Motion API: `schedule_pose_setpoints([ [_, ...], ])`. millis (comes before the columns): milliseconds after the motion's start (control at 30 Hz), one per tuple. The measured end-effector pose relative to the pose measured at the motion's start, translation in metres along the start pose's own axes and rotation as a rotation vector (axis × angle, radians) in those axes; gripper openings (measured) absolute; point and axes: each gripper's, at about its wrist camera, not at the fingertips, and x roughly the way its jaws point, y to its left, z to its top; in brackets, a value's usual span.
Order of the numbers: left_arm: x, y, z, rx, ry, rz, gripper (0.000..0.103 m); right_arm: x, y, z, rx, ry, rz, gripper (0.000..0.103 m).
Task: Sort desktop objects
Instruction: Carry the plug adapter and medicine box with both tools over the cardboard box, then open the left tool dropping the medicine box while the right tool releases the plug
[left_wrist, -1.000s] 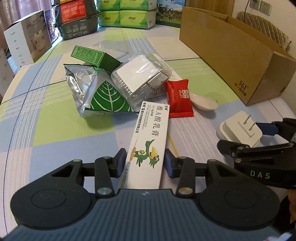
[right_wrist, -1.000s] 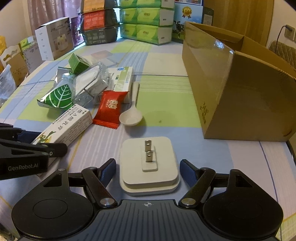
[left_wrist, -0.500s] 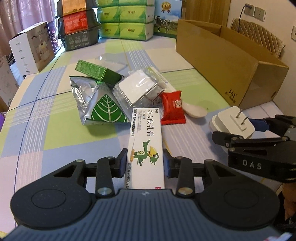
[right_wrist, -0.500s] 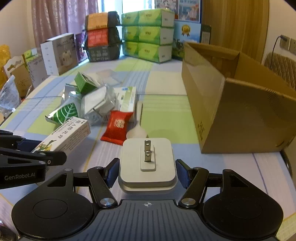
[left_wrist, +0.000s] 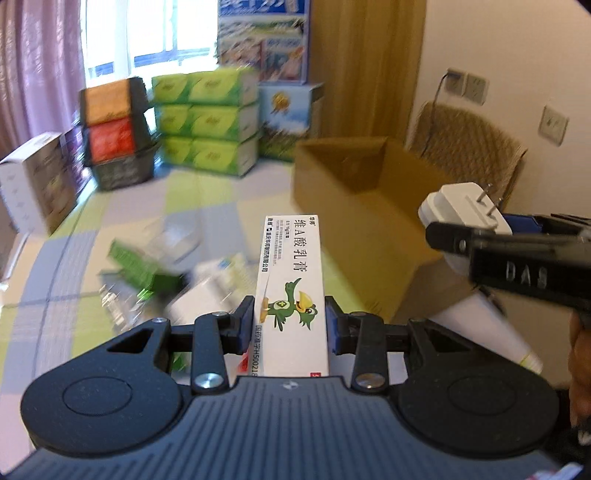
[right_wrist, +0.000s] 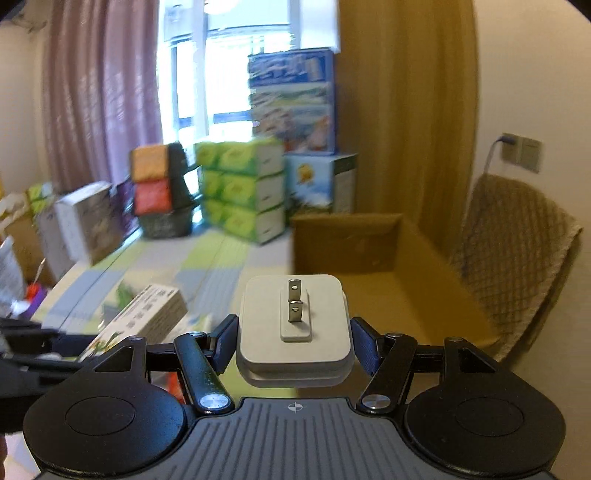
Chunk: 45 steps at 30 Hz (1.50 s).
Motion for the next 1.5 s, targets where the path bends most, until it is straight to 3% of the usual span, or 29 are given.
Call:
schedule_pose_setpoints([
  [133,0.013,-0.031,0.031,0.007,-0.02,-0.052,0.033,0.011,-0.044,0.018,0.004,0.004,-0.042,0.062],
  [333,0.053,-0.075,0.063,0.02,-0.013,-0.125,0.033,0.032,-0.094,0.017,0.029,0.025,-0.085,0.062],
  [533,0.101,-0.093,0.072,0.017,0.021,-0.138,0.033,0.057,-0.118,0.009,0.051,0.031,-0.113,0.062],
  [767,0.13,-0.102,0.069,0.029,0.048,-0.148,0.033,0.08,-0.131,0.0,0.058,0.059,-0.116,0.062],
  [833,0.132,-0.103,0.068,0.041,0.048,-0.147,0.039,0.083,-0.133,-0.001,0.069,0.067,-0.116,0.062],
  [1267,0.105,-0.081,0.066,0.048,0.008,-0.107,0.045,0.092,-0.119,0.0,0.035,0.097,-0.085,0.062],
  [1367,0.099,-0.072,0.063,0.047,0.009,-0.096,0.047,0.091,-0.111,0.003,0.015,0.092,-0.088,0.084],
  [1500,0.089,-0.057,0.06,0.041,0.007,-0.075,0.049,0.085,-0.098,0.004,-0.015,0.077,-0.088,0.086],
])
